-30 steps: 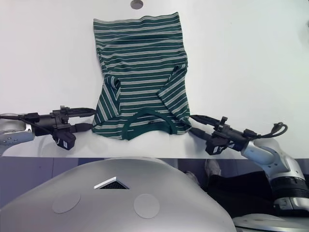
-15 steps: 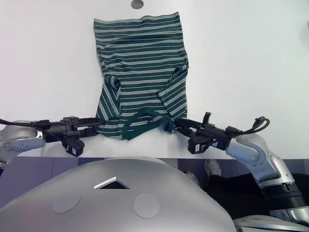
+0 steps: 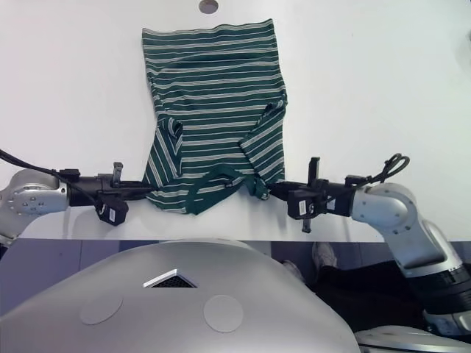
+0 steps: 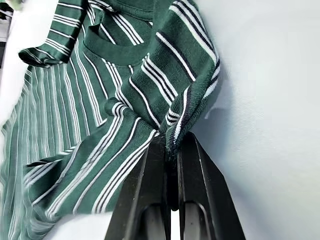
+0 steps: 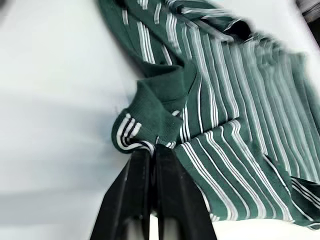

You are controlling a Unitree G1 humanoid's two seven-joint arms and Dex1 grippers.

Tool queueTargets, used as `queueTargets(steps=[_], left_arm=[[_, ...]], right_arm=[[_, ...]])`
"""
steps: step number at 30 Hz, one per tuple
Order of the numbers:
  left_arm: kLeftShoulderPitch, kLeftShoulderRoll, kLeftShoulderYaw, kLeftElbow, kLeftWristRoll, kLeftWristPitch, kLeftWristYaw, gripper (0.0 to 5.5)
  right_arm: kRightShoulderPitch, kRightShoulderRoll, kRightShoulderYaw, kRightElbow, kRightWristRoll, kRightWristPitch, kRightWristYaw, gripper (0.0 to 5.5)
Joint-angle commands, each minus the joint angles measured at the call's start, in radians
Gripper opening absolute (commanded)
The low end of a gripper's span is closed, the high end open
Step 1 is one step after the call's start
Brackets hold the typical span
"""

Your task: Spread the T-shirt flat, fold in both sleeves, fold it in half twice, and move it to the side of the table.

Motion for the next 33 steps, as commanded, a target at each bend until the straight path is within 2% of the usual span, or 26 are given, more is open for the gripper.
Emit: queueTargets(steps=[1,5,8,12,16,19,21,23,27,29,33], left_arm=[[-0.171,0.058,-0.029,-0.090,-0.247,0.169,-0.240,0.03],[-0.277,0.104,-0.058,-0.204,-0.493,0.400,-0.511,0.03],[-0.272,0.150,-0.062,-0.271,-0.571,0.522,-0.635,0.03],[-0.204,0.310,-0.081,-0.377,-0.696,0.659,-0.681,0.03],[-0.294,0.392,-0.020,-0.470,-0.939,0.869,-0.681,0.03],[-0.477,0.293,0.002,-0.439,-1.056,1.082,-0.677,0.03],[-0.637,0.170,-0.037,-0.315,-1.061,1.222,-0.678,0.03],[-0.798,0.071,-0.132,-0.122,-0.996,1.282,-0.680,0.03],[-1.045,-0.065,-0.342,0.330,-0.825,1.196,-0.681,0.03],[-1.126,-0.135,-0.385,0.547,-0.756,1.128,-0.681,0.03],[-1.216,-0.253,-0.397,0.867,-0.651,1.010,-0.681,0.03]], right_arm=[[-0.162,-0.105,0.000,-0.040,0.202,0.228,0.214,0.00],[-0.239,-0.173,0.035,-0.040,0.319,0.373,0.429,0.00],[-0.193,-0.202,0.042,-0.041,0.330,0.392,0.511,0.00],[-0.098,-0.214,0.035,-0.058,0.335,0.391,0.545,0.00],[-0.081,-0.196,-0.007,-0.103,0.450,0.491,0.536,0.00],[-0.226,-0.160,-0.066,-0.083,0.601,0.648,0.491,0.00],[-0.400,-0.128,-0.081,0.015,0.673,0.772,0.467,0.00],[-0.588,-0.083,-0.032,0.166,0.656,0.871,0.480,0.00],[-0.901,0.035,0.116,0.519,0.465,0.898,0.530,0.00],[-1.021,0.102,0.154,0.695,0.378,0.858,0.537,0.00],[-1.200,0.246,0.171,1.062,0.212,0.693,0.484,0.00]])
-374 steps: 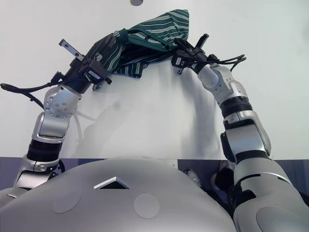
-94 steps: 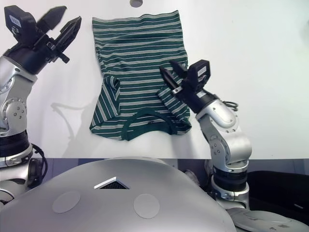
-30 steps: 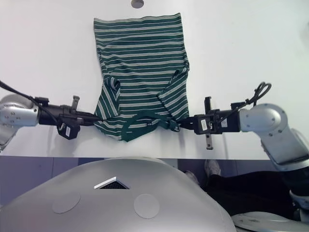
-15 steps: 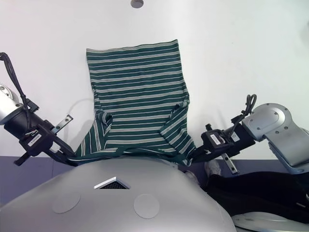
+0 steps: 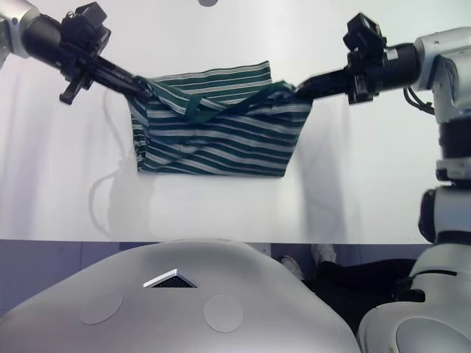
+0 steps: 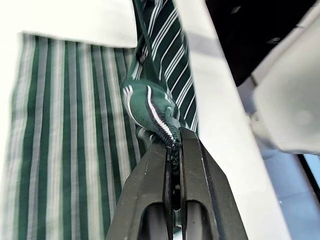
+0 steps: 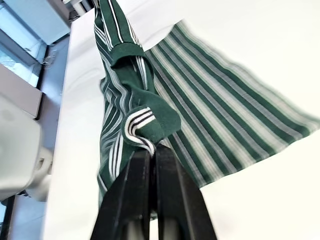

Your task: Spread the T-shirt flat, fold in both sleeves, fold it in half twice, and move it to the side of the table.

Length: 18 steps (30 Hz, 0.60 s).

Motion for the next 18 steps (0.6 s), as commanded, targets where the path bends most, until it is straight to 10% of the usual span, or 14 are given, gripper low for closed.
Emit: queueTargets(steps=[1,8,18], left_arm=[[-0.081,-0.088,-0.016,0.247,0.110,-0.119,-0.003,0.03],[-0.107,-0.217,0.047,0.512,0.285,-0.285,-0.003,0.03],[-0.181,-0.062,-0.186,0.426,0.182,-0.249,-0.003,0.03]], right_arm=[[-0.145,0.119,0.006,0.292,-0.138,-0.159,-0.061,0.00],[-0.155,0.321,-0.029,0.521,-0.271,-0.393,-0.196,0.00],[-0.138,0.356,-0.081,0.583,-0.338,-0.450,-0.244,0.00]])
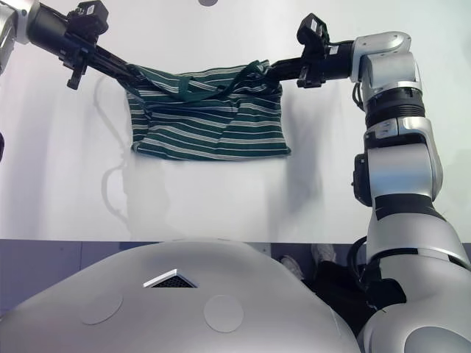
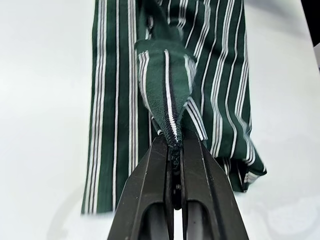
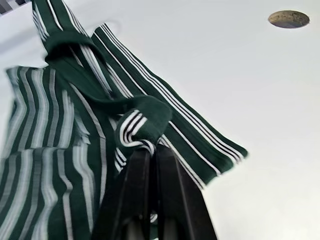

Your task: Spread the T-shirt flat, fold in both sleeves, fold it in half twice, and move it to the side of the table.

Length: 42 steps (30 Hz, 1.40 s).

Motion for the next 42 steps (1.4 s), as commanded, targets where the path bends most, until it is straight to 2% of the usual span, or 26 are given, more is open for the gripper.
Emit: queueTargets(steps=[1,3,5,9,11,15,18,22,25,26,29,33,36,37,39,40,42], left_arm=[[-0.060,0.072,-0.129,-0.012,-0.015,-0.020,-0.002,0.03],[-0.058,0.113,-0.230,-0.042,-0.013,-0.056,-0.002,0.03],[-0.067,0.104,-0.279,0.003,0.031,-0.120,-0.002,0.03],[-0.086,0.003,-0.185,0.131,0.054,-0.141,-0.002,0.03],[-0.074,-0.060,-0.095,0.178,0.071,-0.164,-0.002,0.03],[-0.058,-0.102,0.015,0.241,0.161,-0.199,-0.001,0.03],[-0.056,-0.123,0.091,0.280,0.256,-0.223,0.021,0.00],[-0.064,-0.137,0.184,0.314,0.360,-0.253,0.119,0.97],[-0.072,-0.149,0.253,0.325,0.412,-0.253,0.162,1.52],[-0.071,-0.152,0.271,0.326,0.428,-0.253,0.164,1.52],[-0.151,-0.137,0.418,0.334,0.414,-0.255,0.464,1.52],[-0.206,-0.113,0.549,0.296,0.445,-0.316,0.855,1.52],[-0.172,-0.086,0.724,0.189,0.369,-0.394,1.153,1.52],[-0.098,-0.095,0.825,0.055,0.300,-0.414,1.221,1.52],[0.046,-0.145,0.961,-0.217,0.204,-0.417,1.316,1.52],[0.125,-0.183,1.010,-0.369,0.161,-0.395,1.362,1.52],[0.243,-0.255,1.036,-0.607,0.105,-0.339,1.409,1.52]], right_arm=[[-0.023,-0.002,-0.013,0.073,-0.060,-0.066,-0.060,0.00],[-0.027,0.009,-0.009,0.104,-0.091,-0.100,-0.088,0.00],[-0.037,0.038,-0.006,0.141,-0.129,-0.144,-0.158,0.00],[-0.066,0.095,-0.035,0.196,-0.152,-0.199,-0.270,0.00],[-0.090,0.111,-0.051,0.215,-0.162,-0.216,-0.300,0.00],[-0.125,0.126,-0.051,0.251,-0.195,-0.224,-0.321,0.00],[-0.133,0.130,-0.050,0.267,-0.221,-0.212,-0.335,0.71],[-0.140,0.126,-0.047,0.288,-0.266,-0.205,-0.439,1.62],[-0.153,0.127,-0.067,0.294,-0.269,-0.217,-0.520,2.24],[-0.154,0.128,-0.071,0.295,-0.272,-0.219,-0.526,2.24],[-0.149,0.146,-0.131,0.065,-0.226,-0.279,-0.606,2.24],[0.035,0.205,-0.062,-0.487,-0.335,-0.253,-0.799,2.24],[0.248,0.404,0.069,-0.863,-0.313,-0.025,-0.873,2.24],[0.338,0.473,0.164,-0.932,-0.319,0.033,-0.892,2.24],[0.443,0.561,0.283,-0.971,-0.348,0.098,-0.942,2.24],[0.468,0.601,0.322,-0.946,-0.368,0.111,-0.978,2.24],[0.495,0.677,0.345,-0.850,-0.405,0.146,-1.073,2.24]])
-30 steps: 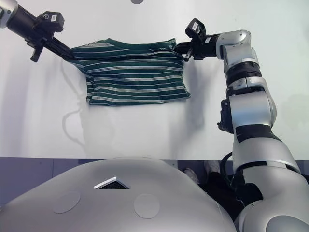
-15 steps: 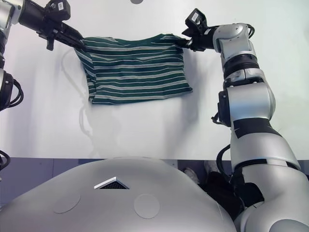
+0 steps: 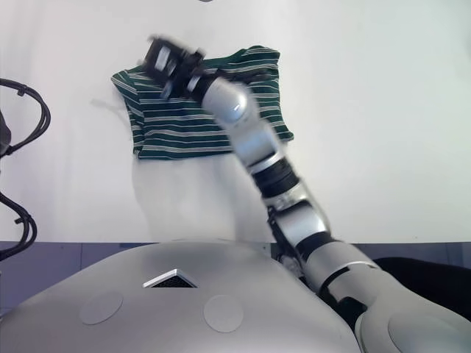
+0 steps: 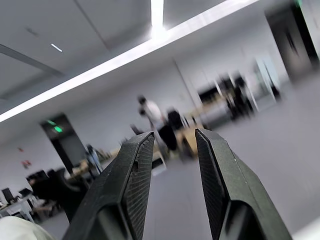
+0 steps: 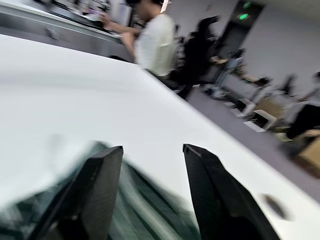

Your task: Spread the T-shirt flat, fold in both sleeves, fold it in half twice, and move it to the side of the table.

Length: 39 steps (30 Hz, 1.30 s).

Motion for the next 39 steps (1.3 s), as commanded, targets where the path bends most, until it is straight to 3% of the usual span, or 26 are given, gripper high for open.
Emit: queueTargets(steps=[1,6,16,21,24,28,31,34,39], left_arm=[[0.253,-0.130,0.089,-0.455,-0.127,0.096,0.114,1.52],[0.387,-0.176,0.078,-0.670,-0.134,0.209,0.134,1.52],[0.434,-0.232,0.076,-0.792,-0.107,0.300,0.147,1.52],[0.404,-0.248,0.066,-0.783,-0.096,0.315,0.134,1.52],[0.385,-0.252,0.071,-0.757,-0.091,0.309,0.125,1.52],[0.388,-0.247,0.084,-0.744,-0.081,0.293,0.114,1.52],[0.390,-0.217,0.072,-0.755,-0.077,0.283,0.056,1.52],[0.413,-0.170,0.005,-0.796,-0.059,0.277,-0.068,1.52],[0.605,-0.042,-0.174,-0.940,0.045,0.179,-0.316,1.52]], right_arm=[[0.057,0.118,0.051,0.092,-0.077,0.099,-0.181,2.24],[0.076,0.102,0.087,0.115,-0.107,0.140,-0.242,2.24],[0.182,-0.060,0.210,-0.176,-0.131,0.301,-0.085,2.24],[0.267,0.019,0.109,-0.140,0.043,0.533,-0.002,2.24],[0.266,-0.041,0.094,-0.092,0.120,0.571,0.069,2.24],[0.256,-0.312,0.151,-0.224,0.155,0.515,0.286,2.24],[0.256,-0.698,0.223,-0.363,0.085,0.279,0.554,2.24],[0.308,-1.014,0.273,-0.378,-0.069,-0.037,0.680,2.24],[0.334,-1.249,0.201,-0.308,-0.129,-0.547,0.672,2.24]])
